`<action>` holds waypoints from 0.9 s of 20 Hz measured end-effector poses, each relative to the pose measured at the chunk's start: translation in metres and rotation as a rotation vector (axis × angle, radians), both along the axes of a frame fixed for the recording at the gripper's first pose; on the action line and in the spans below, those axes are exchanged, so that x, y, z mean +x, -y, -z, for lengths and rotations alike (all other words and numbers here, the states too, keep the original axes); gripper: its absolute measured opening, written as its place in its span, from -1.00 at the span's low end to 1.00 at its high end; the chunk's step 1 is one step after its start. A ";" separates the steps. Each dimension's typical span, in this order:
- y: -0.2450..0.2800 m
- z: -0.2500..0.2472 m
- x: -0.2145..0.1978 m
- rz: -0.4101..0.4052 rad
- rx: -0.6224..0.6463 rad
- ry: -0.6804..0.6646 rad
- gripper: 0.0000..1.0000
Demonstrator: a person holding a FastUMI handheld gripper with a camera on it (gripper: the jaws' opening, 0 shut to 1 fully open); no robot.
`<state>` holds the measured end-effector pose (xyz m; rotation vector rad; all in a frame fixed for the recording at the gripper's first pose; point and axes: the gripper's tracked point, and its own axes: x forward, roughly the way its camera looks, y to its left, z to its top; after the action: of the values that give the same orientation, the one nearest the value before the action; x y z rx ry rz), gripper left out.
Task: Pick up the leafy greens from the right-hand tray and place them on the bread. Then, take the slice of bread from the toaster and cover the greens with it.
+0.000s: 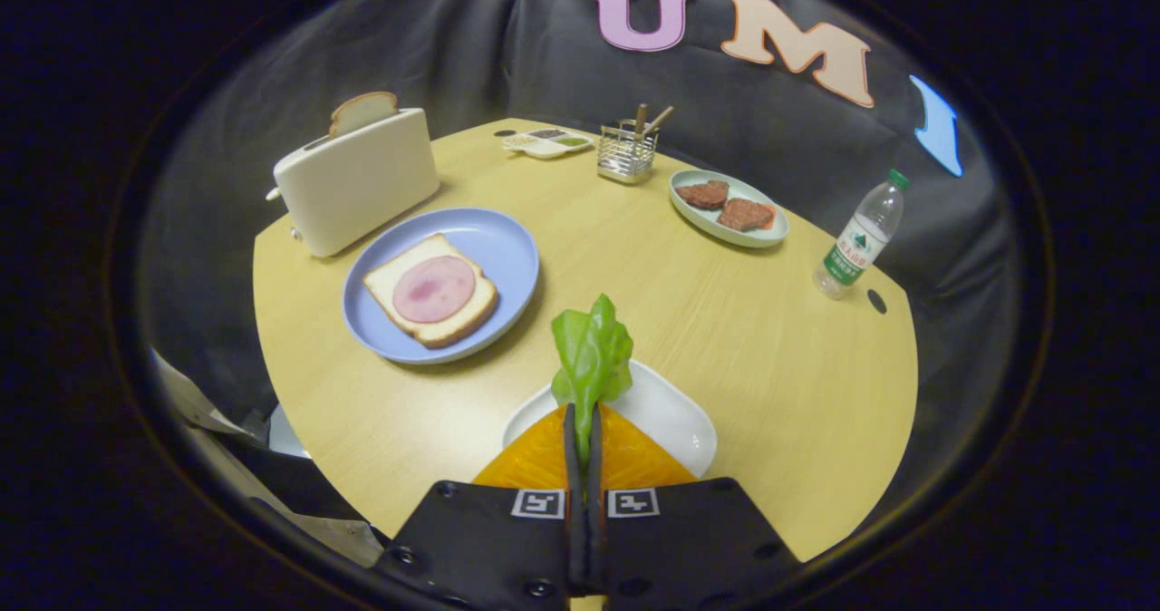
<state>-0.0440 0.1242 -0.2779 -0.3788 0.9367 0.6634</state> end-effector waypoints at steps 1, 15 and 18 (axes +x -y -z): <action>-0.005 -0.004 -0.001 -0.002 0.004 0.003 -0.93; -0.119 -0.037 -0.009 -0.161 0.073 0.021 -0.93; -0.142 -0.042 -0.013 -0.204 0.082 0.019 -0.89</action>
<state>-0.0571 0.2659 -0.2363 -0.4098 0.8568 0.8808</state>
